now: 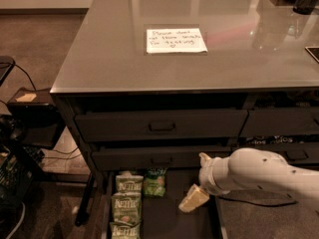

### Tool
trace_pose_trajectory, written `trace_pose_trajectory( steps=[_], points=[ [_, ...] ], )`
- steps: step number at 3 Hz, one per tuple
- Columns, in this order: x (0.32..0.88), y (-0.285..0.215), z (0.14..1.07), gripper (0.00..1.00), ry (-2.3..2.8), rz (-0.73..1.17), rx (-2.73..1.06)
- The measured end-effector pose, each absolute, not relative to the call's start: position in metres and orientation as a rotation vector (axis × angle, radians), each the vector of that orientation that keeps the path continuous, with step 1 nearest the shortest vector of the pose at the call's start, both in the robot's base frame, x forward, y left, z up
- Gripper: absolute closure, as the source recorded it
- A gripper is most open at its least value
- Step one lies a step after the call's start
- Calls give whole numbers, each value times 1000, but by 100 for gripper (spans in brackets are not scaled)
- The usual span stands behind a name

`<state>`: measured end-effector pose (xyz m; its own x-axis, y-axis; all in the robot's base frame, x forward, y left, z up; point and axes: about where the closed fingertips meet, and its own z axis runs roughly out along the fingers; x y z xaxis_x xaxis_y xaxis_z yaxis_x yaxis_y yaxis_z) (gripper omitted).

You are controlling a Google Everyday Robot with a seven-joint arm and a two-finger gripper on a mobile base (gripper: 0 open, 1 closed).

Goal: Pick green rice chip bag from bottom drawer and place on counter

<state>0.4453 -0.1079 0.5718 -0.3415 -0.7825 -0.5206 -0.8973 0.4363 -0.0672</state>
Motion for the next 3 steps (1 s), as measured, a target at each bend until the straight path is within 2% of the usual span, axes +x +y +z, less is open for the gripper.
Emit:
trace_pose_trajectory(
  steps=[1, 2, 3],
  points=[
    [460, -94, 502, 0, 2236, 399, -1335],
    [460, -94, 502, 0, 2236, 399, -1335],
    [462, -86, 461, 0, 2225, 431, -1312]
  ],
)
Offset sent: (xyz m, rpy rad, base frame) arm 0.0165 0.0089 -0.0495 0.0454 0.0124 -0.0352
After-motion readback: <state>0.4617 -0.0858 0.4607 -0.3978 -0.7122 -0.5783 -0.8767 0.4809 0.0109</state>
